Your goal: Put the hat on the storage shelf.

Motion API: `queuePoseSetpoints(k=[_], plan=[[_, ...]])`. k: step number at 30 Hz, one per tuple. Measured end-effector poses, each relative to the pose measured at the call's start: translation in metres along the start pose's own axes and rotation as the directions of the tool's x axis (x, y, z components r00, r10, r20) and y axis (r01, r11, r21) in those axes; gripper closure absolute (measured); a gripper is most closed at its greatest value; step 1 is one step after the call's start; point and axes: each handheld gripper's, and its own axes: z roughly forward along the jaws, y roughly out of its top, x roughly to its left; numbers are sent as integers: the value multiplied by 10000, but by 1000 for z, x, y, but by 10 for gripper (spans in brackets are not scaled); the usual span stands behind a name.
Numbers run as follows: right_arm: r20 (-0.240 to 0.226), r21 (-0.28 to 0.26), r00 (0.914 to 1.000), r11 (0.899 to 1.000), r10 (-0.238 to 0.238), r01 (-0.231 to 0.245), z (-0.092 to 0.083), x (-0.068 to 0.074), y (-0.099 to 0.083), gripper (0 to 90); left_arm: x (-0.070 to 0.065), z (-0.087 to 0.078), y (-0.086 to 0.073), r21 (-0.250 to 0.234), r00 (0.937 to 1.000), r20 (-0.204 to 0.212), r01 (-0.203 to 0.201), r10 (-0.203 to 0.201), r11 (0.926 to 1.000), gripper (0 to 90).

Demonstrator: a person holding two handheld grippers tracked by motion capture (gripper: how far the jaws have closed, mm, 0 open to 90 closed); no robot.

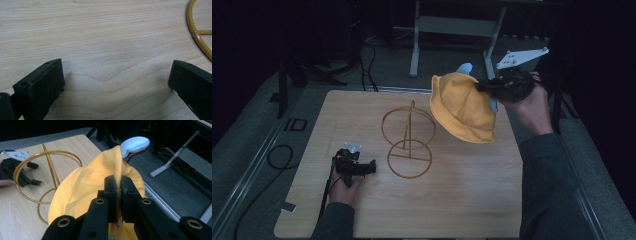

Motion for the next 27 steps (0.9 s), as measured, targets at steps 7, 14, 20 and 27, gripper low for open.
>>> queuePoseSetpoints(k=[7, 14, 20, 27], plan=[[-82, -152, 10000, 9999, -30, 28, 2, 4, 7, 851, 0, 0, 0, -2, 10000, -1, 1, -1, 10000, 4], [-186, -135, 9997, 9998, -132, 129, 6, 8, 14, 851, 0, 0, 0, -2, 10000, -1, 1, -1, 10000, 4], [-200, -286, 9997, 9995, -124, 118, 6, 8, 19, 851, 0, 0, 0, -6, 10000, -5, -1, 1, 10000, 4], [-305, -475, 9995, 9988, -102, 88, 6, 12, 27, 850, -1, 0, 0, 6, 10000, 36, -29, 29, 10000, 4]])
